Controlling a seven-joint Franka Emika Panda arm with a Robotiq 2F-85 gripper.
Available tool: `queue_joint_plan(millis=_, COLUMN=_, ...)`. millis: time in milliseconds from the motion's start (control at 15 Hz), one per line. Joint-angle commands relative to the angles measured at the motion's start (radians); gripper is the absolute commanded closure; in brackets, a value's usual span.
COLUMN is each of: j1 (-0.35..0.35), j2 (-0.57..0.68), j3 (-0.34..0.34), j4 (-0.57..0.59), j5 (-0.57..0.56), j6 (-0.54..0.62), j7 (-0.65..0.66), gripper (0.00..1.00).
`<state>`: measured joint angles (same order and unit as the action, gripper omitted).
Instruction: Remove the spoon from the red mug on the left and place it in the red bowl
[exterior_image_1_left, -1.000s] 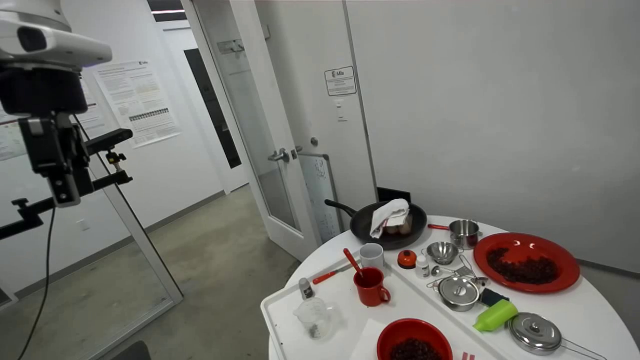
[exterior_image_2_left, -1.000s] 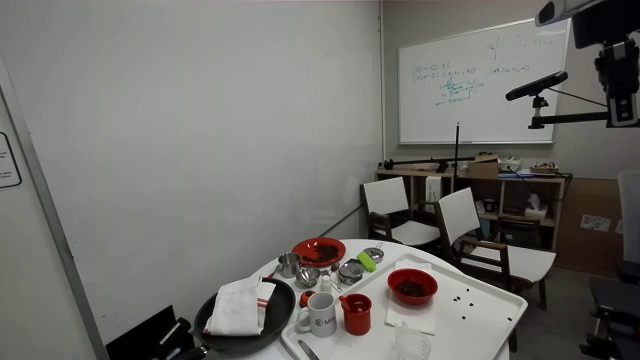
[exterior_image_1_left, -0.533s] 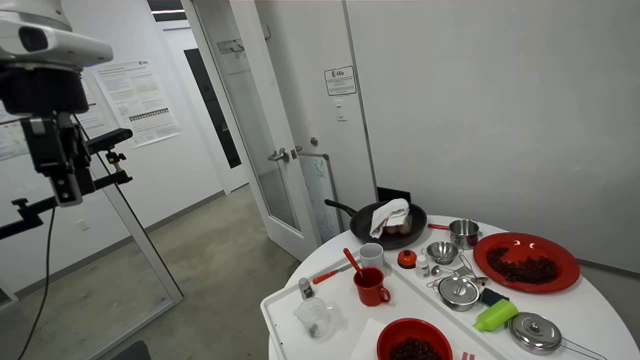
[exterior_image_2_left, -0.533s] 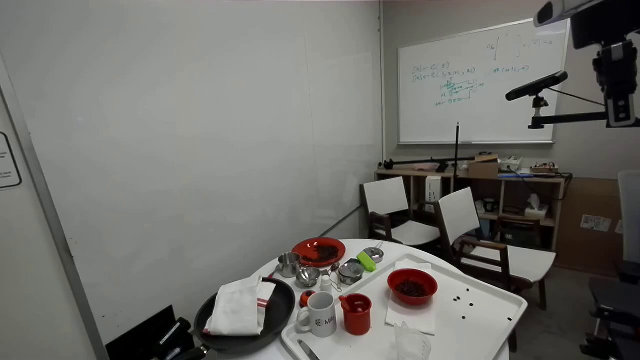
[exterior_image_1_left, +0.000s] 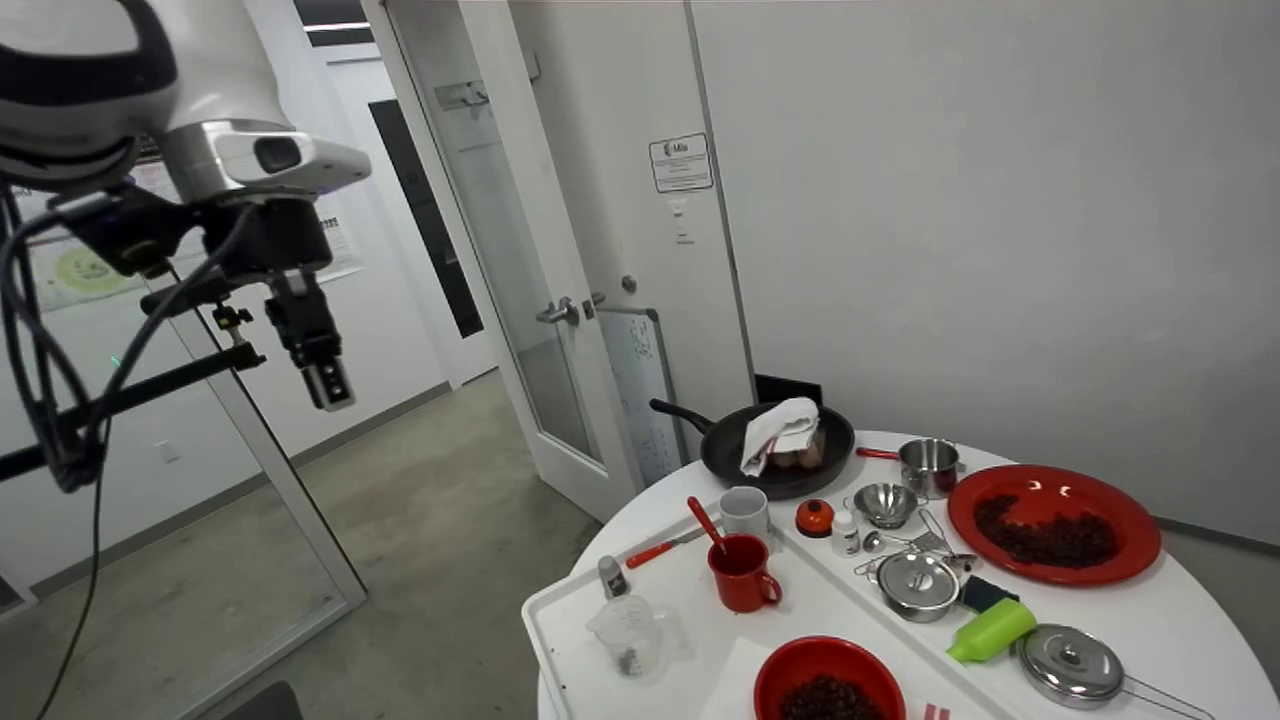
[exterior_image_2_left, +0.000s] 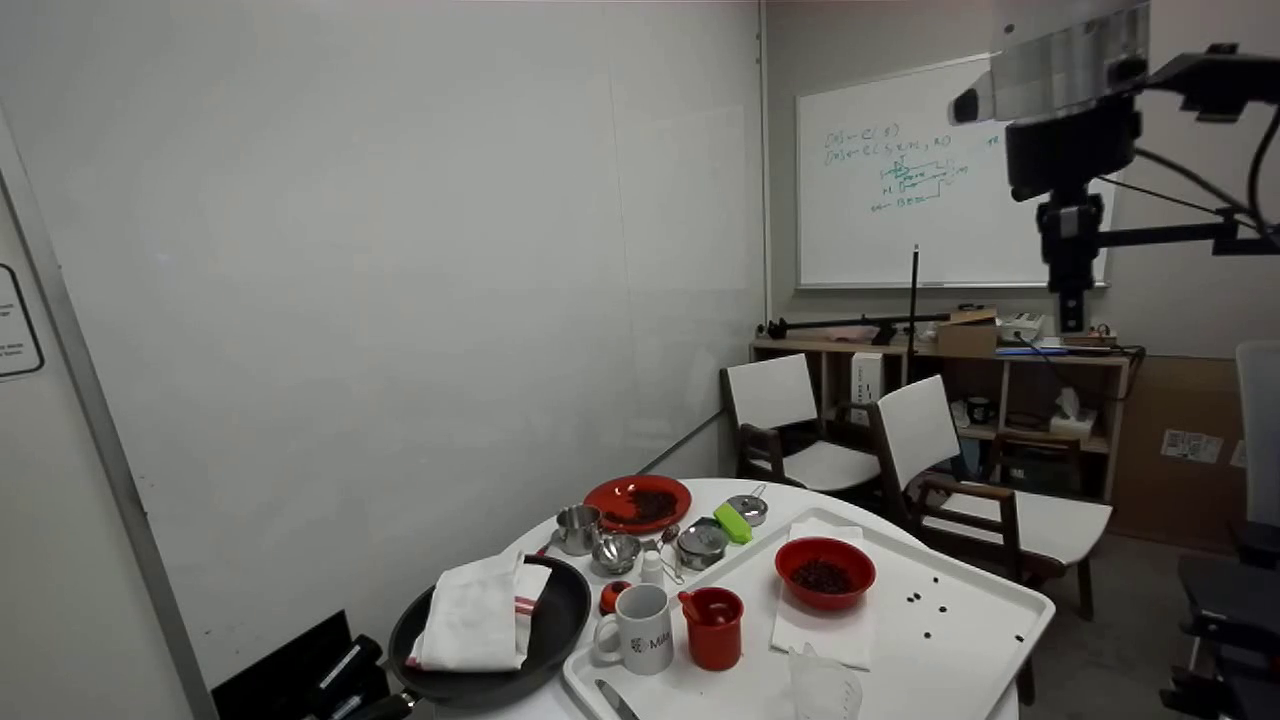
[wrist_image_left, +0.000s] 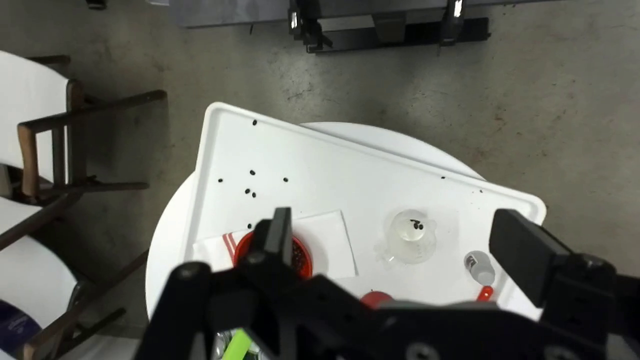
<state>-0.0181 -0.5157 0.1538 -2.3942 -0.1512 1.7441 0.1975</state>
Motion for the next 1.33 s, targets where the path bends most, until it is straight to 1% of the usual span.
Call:
queue_joint_plan(millis=0, j1=0.009, j2=0.209, j3=0.036, j4=0.098, j5=-0.104, j6=0.079, j7=0.045, gripper=0.00)
queue_joint_plan(millis=200, j1=0.017, j2=0.345, j3=0.083, j4=0.175, j5=-0.253, j6=0.114, j7=0.159, gripper=0.00)
queue_joint_plan(millis=333, j1=0.031, j2=0.431, j3=0.103, j4=0.227, j5=-0.386, j6=0.127, j7=0.265, gripper=0.00)
queue_joint_plan(millis=467, j1=0.059, j2=0.521, j3=0.105, j4=0.289, j5=-0.482, j6=0.090, j7=0.346, gripper=0.00)
queue_joint_plan(millis=533, j1=0.078, j2=0.553, j3=0.095, j4=0.316, j5=-0.471, j6=0.063, j7=0.357, gripper=0.00)
queue_joint_plan(millis=600, j1=0.086, j2=0.460, j3=0.067, j4=0.228, j5=-0.434, j6=0.116, j7=0.305, gripper=0.00)
queue_joint_plan(millis=800, j1=0.107, j2=0.538, j3=0.062, j4=0.283, j5=-0.449, j6=0.094, j7=0.340, gripper=0.00)
queue_joint_plan(millis=1000, j1=0.108, j2=0.546, j3=0.059, j4=0.297, j5=-0.450, j6=0.086, j7=0.340, gripper=0.00)
queue_joint_plan(millis=1067, j1=0.110, j2=0.552, j3=0.055, j4=0.293, j5=-0.446, j6=0.096, j7=0.362, gripper=0.00)
queue_joint_plan(millis=1133, j1=0.115, j2=0.604, j3=0.046, j4=0.319, j5=-0.424, j6=0.107, j7=0.406, gripper=0.00)
queue_joint_plan(millis=1267, j1=0.129, j2=0.663, j3=0.032, j4=0.349, j5=-0.417, j6=0.140, j7=0.476, gripper=0.00)
